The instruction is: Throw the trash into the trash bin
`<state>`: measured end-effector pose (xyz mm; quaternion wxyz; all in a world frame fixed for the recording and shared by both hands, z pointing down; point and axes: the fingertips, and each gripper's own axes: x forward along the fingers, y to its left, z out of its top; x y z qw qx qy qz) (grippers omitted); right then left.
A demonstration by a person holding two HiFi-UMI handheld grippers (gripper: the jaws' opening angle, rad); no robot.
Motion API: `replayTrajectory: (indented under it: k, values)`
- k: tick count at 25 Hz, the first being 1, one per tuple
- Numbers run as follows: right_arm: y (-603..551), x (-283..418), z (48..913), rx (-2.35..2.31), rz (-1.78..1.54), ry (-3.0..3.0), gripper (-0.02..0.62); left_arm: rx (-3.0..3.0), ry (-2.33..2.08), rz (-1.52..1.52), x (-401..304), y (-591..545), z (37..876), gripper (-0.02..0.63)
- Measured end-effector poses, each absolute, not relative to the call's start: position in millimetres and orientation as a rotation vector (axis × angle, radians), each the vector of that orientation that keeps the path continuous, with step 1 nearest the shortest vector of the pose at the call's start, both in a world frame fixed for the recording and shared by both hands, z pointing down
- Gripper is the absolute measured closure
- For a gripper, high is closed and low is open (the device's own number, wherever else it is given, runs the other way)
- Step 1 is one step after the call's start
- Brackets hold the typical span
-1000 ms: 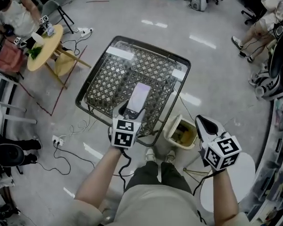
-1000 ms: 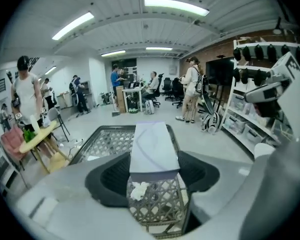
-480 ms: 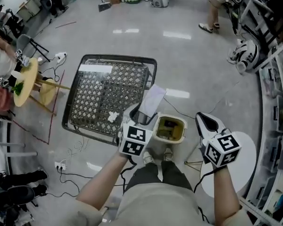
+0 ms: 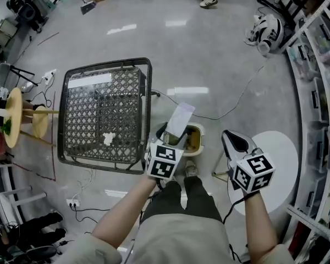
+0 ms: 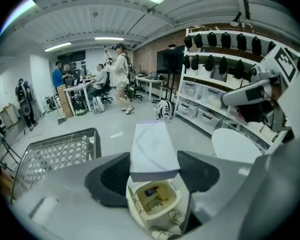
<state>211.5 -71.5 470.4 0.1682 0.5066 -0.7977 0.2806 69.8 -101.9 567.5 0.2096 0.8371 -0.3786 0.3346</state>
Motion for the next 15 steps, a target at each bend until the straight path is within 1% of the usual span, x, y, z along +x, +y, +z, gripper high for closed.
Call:
replayTrajectory:
  k: [6, 15]
  values:
    - [-66, 226, 518, 1.417, 0.861, -2.214, 0.592, 2.267, -1.004, 0.997, 92, -87, 634, 0.296]
    - [-57, 226, 597, 1.363, 0.945, -2.170, 0.592, 2.118, -0.933, 1.110, 94, -53, 749, 0.296]
